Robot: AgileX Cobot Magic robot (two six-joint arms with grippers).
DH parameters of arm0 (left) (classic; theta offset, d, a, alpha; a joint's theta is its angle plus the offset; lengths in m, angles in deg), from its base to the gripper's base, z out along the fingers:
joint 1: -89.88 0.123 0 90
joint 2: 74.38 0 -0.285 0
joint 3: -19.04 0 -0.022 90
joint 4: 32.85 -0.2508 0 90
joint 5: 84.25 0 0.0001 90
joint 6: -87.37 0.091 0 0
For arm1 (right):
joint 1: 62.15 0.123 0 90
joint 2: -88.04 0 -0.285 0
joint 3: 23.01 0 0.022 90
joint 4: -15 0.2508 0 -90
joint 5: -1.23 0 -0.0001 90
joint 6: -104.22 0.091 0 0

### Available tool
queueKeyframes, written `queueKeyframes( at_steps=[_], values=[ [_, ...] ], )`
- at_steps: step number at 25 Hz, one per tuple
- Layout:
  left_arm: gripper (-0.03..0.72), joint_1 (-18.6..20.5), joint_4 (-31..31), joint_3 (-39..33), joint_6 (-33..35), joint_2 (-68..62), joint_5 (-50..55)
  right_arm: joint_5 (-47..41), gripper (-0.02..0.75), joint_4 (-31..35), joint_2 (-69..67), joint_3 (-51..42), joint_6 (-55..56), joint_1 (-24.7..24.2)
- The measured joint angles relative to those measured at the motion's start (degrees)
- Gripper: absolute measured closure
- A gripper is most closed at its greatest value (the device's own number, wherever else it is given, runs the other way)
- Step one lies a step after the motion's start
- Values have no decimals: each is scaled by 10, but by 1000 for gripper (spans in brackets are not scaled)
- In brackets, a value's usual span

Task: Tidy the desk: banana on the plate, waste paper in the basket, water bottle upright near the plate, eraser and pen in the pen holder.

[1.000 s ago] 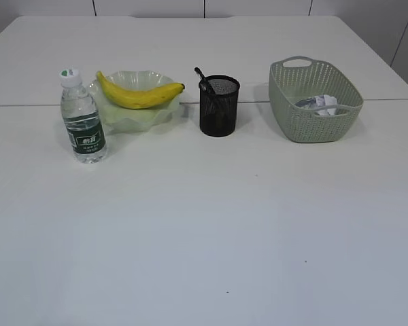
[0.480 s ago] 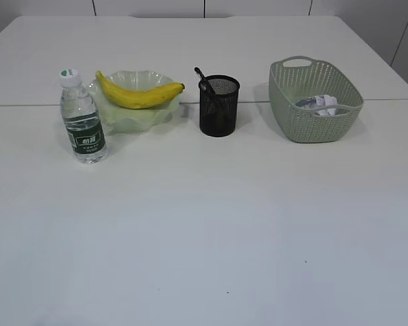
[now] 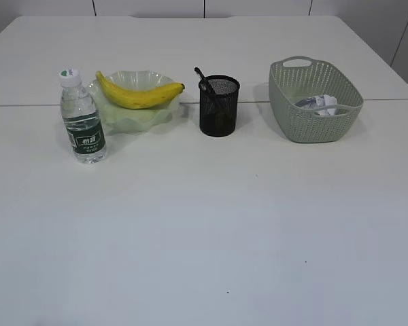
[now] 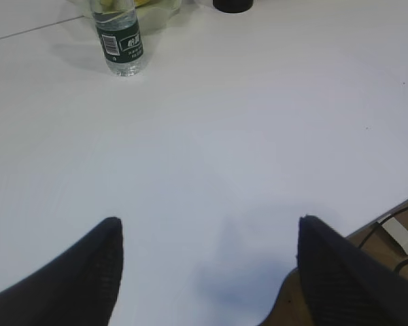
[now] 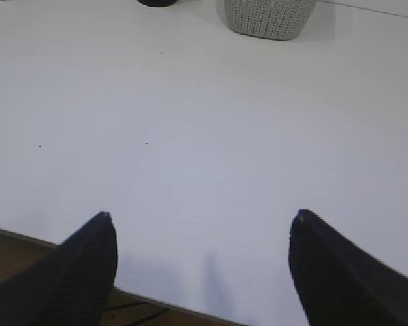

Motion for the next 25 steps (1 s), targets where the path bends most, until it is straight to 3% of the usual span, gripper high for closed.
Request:
queueKeyframes(
  at_steps=[25],
  values=[
    [111,0,0,0,0,0,-2,3,150,-1,0,-1,2,0]
  ],
)
